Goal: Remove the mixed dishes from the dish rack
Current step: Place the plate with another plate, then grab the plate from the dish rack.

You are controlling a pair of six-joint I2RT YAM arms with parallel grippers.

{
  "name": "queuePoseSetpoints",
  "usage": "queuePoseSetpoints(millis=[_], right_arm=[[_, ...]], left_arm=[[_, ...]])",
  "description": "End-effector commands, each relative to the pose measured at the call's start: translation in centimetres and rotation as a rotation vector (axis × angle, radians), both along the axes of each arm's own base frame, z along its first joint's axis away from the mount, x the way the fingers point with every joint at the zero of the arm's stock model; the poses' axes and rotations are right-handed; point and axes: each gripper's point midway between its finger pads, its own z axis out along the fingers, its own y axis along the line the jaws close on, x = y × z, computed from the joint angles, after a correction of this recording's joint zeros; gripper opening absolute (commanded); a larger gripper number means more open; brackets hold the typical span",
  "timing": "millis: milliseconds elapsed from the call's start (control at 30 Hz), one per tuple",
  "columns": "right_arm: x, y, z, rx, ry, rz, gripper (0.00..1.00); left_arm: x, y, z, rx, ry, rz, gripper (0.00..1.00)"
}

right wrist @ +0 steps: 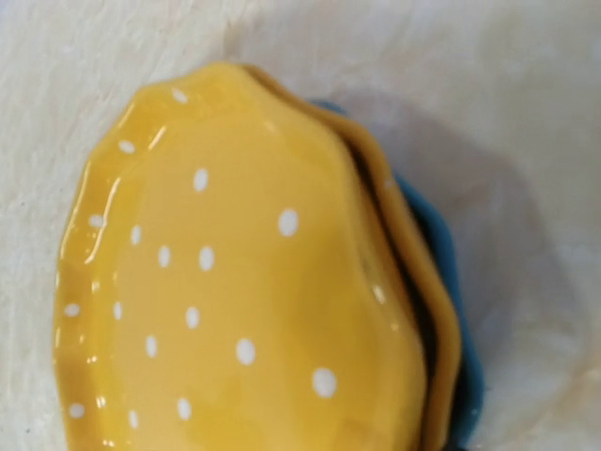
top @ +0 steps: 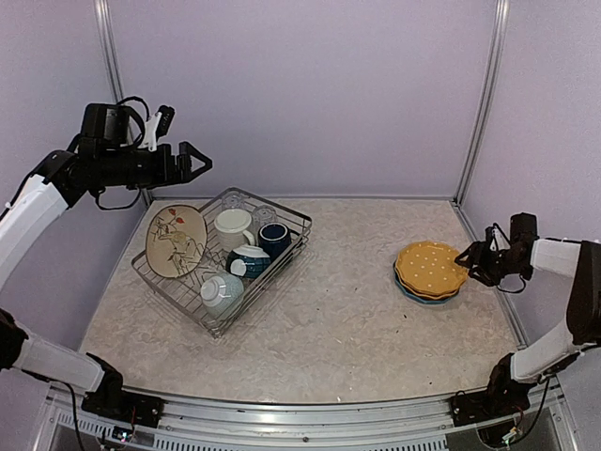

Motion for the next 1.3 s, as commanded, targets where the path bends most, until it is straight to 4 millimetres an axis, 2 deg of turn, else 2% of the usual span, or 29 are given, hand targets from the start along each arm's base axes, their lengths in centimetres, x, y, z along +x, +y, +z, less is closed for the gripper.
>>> queuePoseSetpoints(millis=[0, 100, 233, 367, 500, 633, 767, 867, 1033, 1267], right_arm=[[-0.3, -0.9, 1.5, -0.114, -0.021, 0.021, 0.65], [-0.6, -0.8, 2.4, -0.145, -0.046, 0.049, 0.69], [-1.5, -1.0, 3.2, -0.205, -0.069, 0.074, 0.77], [-1.9, -0.3, 4.8, -0.204, -0.146, 0.089, 0.83], [-1.9, 0.8, 6.4, -0.181, -0.227, 0.127, 0.87], [-1.8, 1.4, 6.6, -0.175, -0.246, 0.147, 0.87], [-1.6, 2.5, 6.3, -0.162, -0.256, 0.168, 0.87], [-1.8, 3.4, 6.2, -0.162, -0.26, 0.189, 0.87], [-2.3, 3.8, 6.3, -0.185, -0.267, 0.19, 0.87], [-2.4, 4.1, 7.0, -0.193, -0.3, 0.186, 0.87]], left_arm=[[0.5, 0.7, -0.5, 0.015, -0.001, 0.027, 0.99], [0.9, 1.2, -0.9, 0.047, -0.006, 0.058, 0.99], [2.2, 2.9, -2.9, 0.131, 0.043, 0.147, 0.99], [3.2, 6.2, -5.3, 0.182, 0.164, 0.265, 0.99], [3.5, 10.8, -7.7, 0.288, 0.255, 0.423, 0.99], [3.9, 13.9, -10.5, 0.324, 0.303, 0.5, 0.98], [4.6, 16.1, -12.9, 0.273, 0.336, 0.525, 0.89], [5.3, 15.9, -14.0, 0.304, 0.35, 0.489, 0.81], [6.1, 16.7, -16.0, 0.392, 0.335, 0.492, 0.8], [7.2, 15.9, -17.4, 0.431, 0.328, 0.416, 0.72]])
